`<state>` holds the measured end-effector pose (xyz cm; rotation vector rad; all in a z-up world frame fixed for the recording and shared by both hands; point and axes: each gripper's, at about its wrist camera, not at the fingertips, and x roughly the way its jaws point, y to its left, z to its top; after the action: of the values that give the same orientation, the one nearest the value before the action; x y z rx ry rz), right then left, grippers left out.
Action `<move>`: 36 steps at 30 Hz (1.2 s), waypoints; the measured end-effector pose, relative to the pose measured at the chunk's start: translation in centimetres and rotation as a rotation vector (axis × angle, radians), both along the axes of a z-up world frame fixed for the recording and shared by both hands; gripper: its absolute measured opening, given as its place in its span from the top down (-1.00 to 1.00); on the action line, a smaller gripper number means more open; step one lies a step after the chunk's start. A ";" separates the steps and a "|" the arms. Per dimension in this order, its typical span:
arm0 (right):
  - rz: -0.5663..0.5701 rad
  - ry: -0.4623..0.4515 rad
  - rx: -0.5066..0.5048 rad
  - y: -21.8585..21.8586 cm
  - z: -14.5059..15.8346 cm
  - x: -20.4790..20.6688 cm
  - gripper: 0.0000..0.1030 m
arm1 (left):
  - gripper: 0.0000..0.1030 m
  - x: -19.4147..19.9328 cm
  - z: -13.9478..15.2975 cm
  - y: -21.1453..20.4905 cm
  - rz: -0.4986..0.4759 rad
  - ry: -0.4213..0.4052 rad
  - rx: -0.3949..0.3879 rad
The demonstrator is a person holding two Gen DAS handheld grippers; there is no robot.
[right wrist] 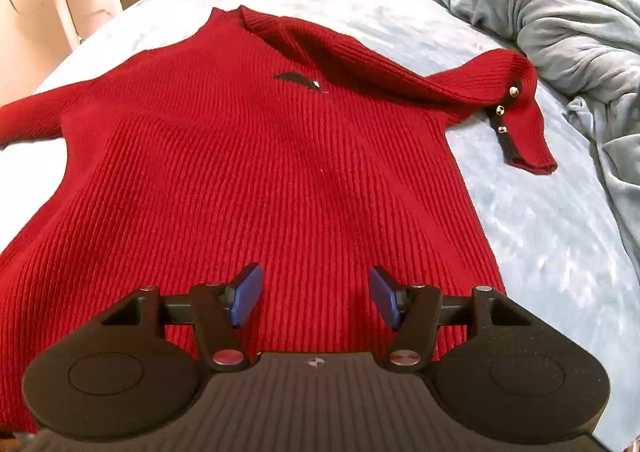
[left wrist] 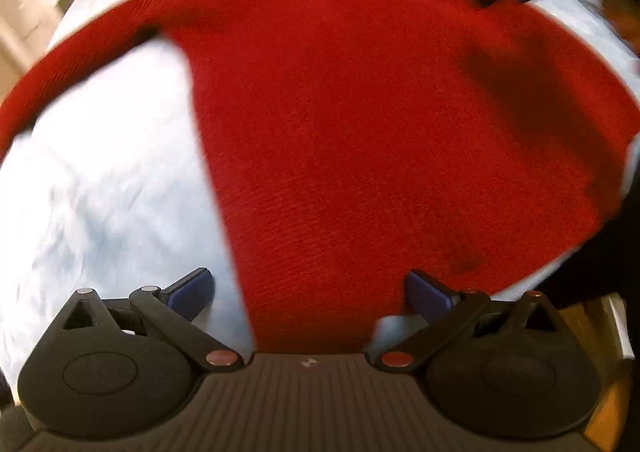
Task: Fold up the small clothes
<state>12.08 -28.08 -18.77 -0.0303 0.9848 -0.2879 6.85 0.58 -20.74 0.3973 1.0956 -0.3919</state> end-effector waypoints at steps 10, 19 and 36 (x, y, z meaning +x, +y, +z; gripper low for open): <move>0.690 0.139 -0.018 10.8 -1.5 -10.3 -0.59 | -0.99 2.6 1.7 3.4 0.184 0.018 -0.113; 0.729 0.106 -0.173 13.8 -5.2 -9.0 -0.29 | -0.99 0.9 4.2 4.9 0.220 -0.032 -0.143; 0.298 -0.078 0.085 5.9 2.4 0.8 0.73 | -0.99 -3.6 1.2 -3.6 -0.176 -0.129 0.008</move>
<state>12.92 -22.17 -16.42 -0.0875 0.9006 0.0263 3.21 -2.99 -19.58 0.5210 0.9397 -0.5101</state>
